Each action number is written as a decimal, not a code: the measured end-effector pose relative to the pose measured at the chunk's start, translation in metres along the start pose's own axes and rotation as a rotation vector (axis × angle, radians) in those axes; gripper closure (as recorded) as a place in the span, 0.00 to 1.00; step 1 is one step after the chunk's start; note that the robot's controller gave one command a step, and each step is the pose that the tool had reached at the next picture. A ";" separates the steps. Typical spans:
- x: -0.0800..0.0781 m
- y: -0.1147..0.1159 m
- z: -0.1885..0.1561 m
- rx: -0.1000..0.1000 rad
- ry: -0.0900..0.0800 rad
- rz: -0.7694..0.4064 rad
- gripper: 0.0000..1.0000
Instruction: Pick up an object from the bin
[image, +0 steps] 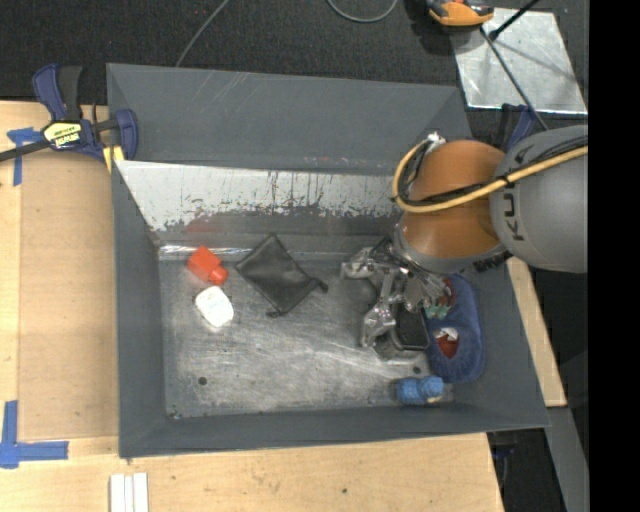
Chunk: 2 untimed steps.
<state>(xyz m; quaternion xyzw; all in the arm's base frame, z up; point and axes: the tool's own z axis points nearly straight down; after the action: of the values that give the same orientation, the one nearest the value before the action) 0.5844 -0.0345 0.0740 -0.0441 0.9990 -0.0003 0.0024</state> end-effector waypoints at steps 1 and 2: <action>-0.025 0.095 -0.001 0.001 -0.009 -0.154 0.00; -0.028 0.094 -0.005 -0.002 -0.025 -0.146 1.00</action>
Offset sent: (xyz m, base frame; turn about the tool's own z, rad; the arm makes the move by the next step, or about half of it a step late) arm 0.0119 0.0951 -0.0040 -0.1488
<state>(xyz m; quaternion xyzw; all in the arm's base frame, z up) 0.6044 0.0616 0.0786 -0.1168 0.9930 0.0011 0.0147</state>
